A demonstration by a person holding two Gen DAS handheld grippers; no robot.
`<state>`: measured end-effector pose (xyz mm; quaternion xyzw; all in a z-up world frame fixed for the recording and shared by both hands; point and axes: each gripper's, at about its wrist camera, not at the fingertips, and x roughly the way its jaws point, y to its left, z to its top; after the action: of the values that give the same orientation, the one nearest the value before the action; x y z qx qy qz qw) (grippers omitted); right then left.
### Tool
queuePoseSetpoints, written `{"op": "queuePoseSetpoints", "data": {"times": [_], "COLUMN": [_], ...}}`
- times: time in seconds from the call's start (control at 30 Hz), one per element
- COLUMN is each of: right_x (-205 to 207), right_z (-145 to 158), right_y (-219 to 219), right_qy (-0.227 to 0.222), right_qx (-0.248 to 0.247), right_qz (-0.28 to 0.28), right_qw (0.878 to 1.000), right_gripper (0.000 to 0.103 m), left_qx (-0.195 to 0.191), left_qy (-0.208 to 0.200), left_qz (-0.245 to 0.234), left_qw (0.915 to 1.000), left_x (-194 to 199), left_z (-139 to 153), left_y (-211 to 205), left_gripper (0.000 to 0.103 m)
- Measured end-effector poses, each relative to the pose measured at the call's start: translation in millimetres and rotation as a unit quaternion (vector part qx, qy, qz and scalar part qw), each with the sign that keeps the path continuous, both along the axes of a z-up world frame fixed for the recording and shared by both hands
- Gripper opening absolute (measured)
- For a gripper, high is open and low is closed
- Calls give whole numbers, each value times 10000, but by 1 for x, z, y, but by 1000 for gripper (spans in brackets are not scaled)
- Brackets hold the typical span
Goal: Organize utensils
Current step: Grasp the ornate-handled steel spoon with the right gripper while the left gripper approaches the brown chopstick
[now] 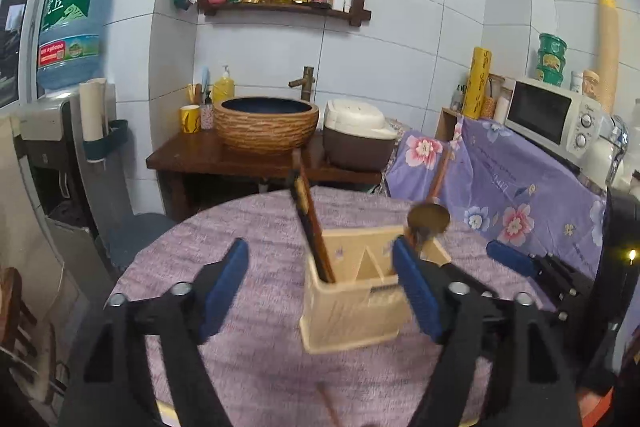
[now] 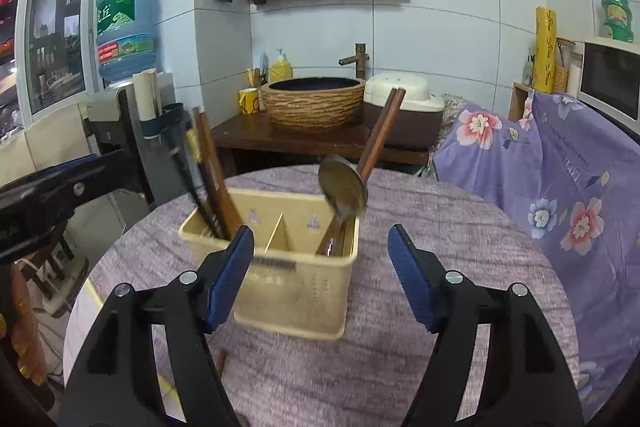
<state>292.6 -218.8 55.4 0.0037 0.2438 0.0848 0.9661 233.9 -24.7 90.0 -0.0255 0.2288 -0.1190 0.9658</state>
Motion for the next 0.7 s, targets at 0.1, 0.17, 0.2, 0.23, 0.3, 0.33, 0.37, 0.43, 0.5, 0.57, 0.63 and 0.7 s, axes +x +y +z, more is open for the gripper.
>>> {"op": "queuePoseSetpoints", "data": {"times": [0.1, 0.17, 0.2, 0.23, 0.3, 0.33, 0.37, 0.43, 0.5, 0.57, 0.63, 0.7], "right_x": [-27, -42, -52, -58, -72, -77, -82, -93, -103, -109, -115, -116], "right_z": [-14, -27, -38, -46, -69, -78, -88, -108, -121, -130, -138, -145], "right_y": [4, 11, 15, 18, 29, 33, 38, 44, 49, 53, 59, 64], "right_qy": [288, 520, 676, 782, 1070, 1177, 1310, 1582, 1800, 1907, 1982, 2038], "right_qx": [-171, -306, -366, -418, -543, -577, -617, -602, -574, -548, -499, -541], "right_qz": [82, 184, 249, 281, 370, 395, 412, 445, 516, 600, 723, 760], "right_qw": [9994, 9980, 9967, 9957, 9921, 9906, 9886, 9846, 9806, 9783, 9762, 9746], "right_gripper": [70, 70, 70, 70, 70, 70, 69, 60, 51, 44, 39, 31], "left_qx": [267, 438, 506, 529, 524, 473, 420, 393, 499, 508, 398, 364], "left_qy": [157, 350, 516, 638, 966, 1114, 1189, 1271, 1293, 1330, 1336, 1310], "left_qz": [183, 330, 409, 462, 568, 652, 731, 809, 860, 828, 807, 766], "left_qw": [9994, 9979, 9965, 9955, 9923, 9905, 9893, 9878, 9866, 9863, 9869, 9877], "left_x": [-24, -35, -42, -47, -56, -60, -65, -77, -85, -91, -95, -97], "left_z": [-25, -46, -62, -71, -94, -106, -114, -127, -134, -137, -138, -135], "left_y": [12, 18, 23, 27, 35, 40, 44, 50, 52, 51, 55, 54], "left_gripper": [88, 89, 90, 90, 90, 90, 90, 89, 89, 89, 89, 89]}}
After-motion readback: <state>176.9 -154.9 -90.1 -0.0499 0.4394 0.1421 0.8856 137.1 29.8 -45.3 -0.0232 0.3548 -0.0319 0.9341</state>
